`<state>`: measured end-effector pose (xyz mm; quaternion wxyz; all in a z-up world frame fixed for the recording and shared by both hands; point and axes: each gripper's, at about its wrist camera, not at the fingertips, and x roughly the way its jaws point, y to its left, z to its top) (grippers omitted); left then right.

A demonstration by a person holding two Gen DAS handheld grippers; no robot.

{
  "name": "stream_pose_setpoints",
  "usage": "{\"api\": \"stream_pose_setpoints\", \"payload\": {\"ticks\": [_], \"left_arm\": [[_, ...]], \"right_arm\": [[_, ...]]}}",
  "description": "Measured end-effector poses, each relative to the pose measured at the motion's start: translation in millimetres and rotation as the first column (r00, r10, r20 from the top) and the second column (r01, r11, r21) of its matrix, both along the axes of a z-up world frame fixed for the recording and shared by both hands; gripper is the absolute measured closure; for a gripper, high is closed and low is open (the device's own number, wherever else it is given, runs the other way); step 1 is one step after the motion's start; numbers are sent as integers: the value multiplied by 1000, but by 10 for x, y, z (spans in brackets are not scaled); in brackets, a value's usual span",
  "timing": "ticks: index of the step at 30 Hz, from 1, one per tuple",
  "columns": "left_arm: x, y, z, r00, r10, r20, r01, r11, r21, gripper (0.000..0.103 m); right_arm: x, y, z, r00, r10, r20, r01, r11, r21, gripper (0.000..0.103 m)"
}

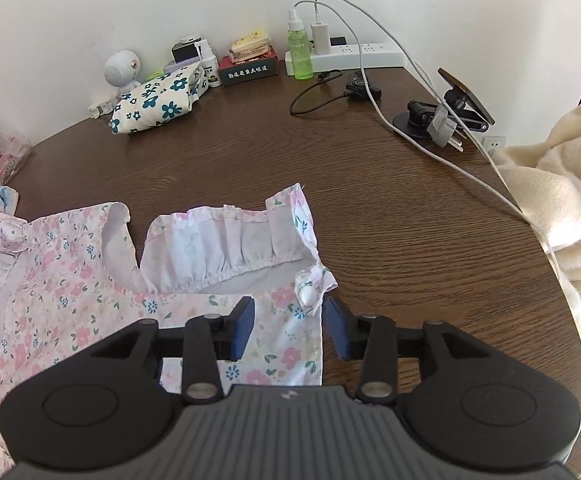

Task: Fold clothes

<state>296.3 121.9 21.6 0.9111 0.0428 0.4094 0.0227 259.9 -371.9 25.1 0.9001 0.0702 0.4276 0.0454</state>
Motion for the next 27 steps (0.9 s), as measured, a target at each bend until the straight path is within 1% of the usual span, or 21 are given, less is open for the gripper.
{"api": "stream_pose_setpoints", "payload": {"ticks": [1,3,5,6,9,12,14,17,18,21,24,27], "left_arm": [[-21,-27,11,1000,-26,5,26,1000,-1,81],[-63,-80,30,997,-76,16,76,997,-3,81],[-74,-137,-16,994,-107,5,107,994,-8,90],[-79,-164,-40,993,-121,-1,121,993,-11,97],[-48,-160,-140,994,-102,-24,102,995,-17,97],[-16,-119,-235,997,-63,-49,62,998,-12,97],[-22,-74,-245,997,-54,-53,52,998,-29,97],[-35,-69,-245,997,-54,-53,53,998,-28,97],[-36,-77,-247,997,-54,-50,53,998,-20,96],[-42,-108,-251,998,-44,-46,44,999,-3,96],[-49,-118,-257,999,-26,-37,27,1000,3,93],[-52,-110,-259,1000,-2,-29,2,1000,2,93]], "right_arm": [[-25,-5,19,1000,1,8,-1,1000,-1,65],[-49,5,22,1000,24,11,-24,1000,17,86],[-35,66,-27,998,68,-1,-68,997,24,91],[-28,102,-54,996,89,-6,-89,996,22,91],[14,198,-155,993,120,-21,-120,993,5,91],[64,236,-248,992,116,-56,-117,993,-23,92],[65,258,-240,991,120,-61,-121,992,-28,91],[44,445,-177,978,200,-53,-201,980,-2,91],[37,507,-157,973,227,-50,-227,974,7,89],[20,697,-113,952,303,-45,-303,953,23,89],[-14,838,-219,935,343,-93,-349,935,-58,89],[-127,866,-212,922,363,-131,-380,915,-138,89]]}}
